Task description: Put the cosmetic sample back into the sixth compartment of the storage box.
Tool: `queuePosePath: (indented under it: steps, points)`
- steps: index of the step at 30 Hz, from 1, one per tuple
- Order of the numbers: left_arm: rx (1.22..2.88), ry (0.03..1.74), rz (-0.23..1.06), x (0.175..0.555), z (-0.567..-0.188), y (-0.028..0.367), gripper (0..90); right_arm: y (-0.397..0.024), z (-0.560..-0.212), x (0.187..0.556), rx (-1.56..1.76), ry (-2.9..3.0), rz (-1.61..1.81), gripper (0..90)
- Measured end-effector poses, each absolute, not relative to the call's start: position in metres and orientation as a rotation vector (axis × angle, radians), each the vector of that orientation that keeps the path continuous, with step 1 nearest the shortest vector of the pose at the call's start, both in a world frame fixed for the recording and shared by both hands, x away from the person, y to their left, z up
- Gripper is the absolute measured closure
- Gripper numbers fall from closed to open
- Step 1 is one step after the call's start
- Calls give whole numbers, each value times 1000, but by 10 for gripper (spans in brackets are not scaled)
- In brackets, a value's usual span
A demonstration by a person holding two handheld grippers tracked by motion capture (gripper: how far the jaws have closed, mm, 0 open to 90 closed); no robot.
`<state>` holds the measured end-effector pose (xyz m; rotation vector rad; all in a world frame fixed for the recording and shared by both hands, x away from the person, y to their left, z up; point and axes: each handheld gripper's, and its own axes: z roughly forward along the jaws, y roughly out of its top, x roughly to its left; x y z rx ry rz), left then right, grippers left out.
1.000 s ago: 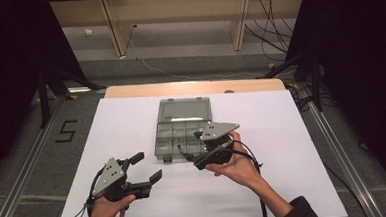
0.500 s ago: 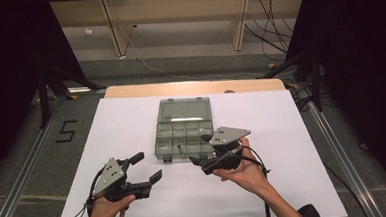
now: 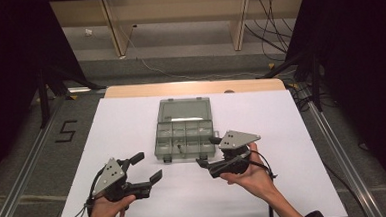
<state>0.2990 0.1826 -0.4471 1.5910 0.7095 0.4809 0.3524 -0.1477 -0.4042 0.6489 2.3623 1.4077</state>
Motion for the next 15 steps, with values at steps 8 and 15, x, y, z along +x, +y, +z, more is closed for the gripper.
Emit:
queuePosePath:
  steps: [8,15]
  points:
    - [1591,710,479,299,-447,183,156,-159,-405,348,687,2330,1440,213]
    - [1590,713,478,299,-447,183,156,-170,-408,341,713,2297,1482,208]
